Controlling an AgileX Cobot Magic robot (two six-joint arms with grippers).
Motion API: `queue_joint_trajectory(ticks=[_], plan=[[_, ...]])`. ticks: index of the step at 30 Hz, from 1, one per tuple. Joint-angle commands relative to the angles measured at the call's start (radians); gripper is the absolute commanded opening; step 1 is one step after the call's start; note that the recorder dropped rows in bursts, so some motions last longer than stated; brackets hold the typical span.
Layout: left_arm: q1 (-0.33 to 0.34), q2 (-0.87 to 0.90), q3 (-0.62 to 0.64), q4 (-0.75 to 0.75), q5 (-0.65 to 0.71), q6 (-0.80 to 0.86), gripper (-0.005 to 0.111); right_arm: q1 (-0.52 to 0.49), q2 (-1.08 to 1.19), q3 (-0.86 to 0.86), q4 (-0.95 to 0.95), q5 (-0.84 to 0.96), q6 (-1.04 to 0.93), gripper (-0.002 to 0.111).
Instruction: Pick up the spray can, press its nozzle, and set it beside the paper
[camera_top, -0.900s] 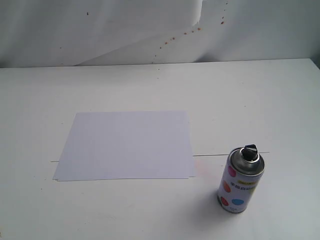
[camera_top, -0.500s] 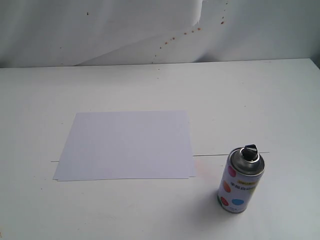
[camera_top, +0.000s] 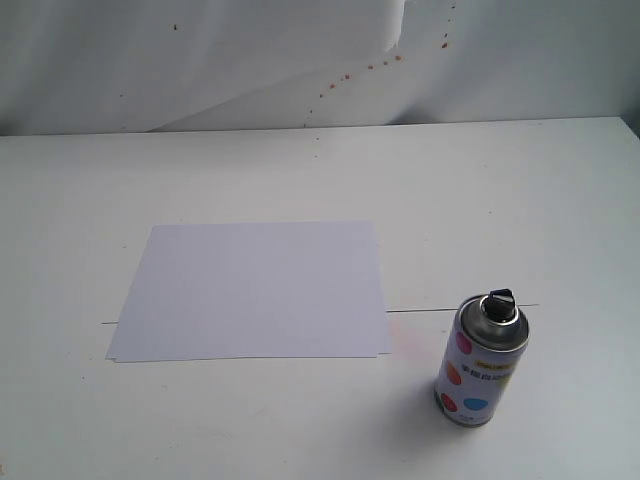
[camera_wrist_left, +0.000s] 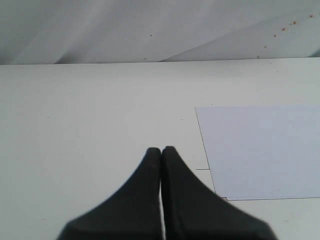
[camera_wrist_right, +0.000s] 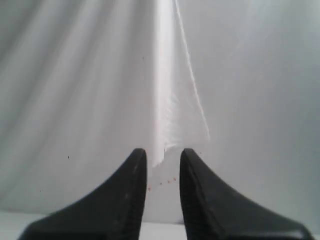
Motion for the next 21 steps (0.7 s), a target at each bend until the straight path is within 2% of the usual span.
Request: queue_joint_trajectory(ticks=[1, 5, 9, 15, 21], plan=[[0.0, 0.0, -0.001, 0.003, -0.006, -0.002, 0.0, -0.008, -0.004, 0.004, -0.006, -0.109, -0.002, 0.022], [0.0, 0.0, -0.001, 0.003, -0.006, -0.002, 0.0, -0.008, -0.004, 0.004, 0.001, -0.23, -0.002, 0.022], [0.0, 0.0, -0.001, 0.003, -0.006, -0.002, 0.0, -0.008, -0.004, 0.004, 0.001, -0.205, -0.002, 0.022], [0.0, 0.0, -0.001, 0.003, -0.006, -0.004, 0.0, -0.008, -0.004, -0.099, 0.001, 0.033, -0.029, 0.022], [0.0, 0.0, -0.001, 0.003, -0.006, -0.004, 0.0, -0.008, 0.012, -0.255, 0.001, 0.417, -0.137, 0.022]])
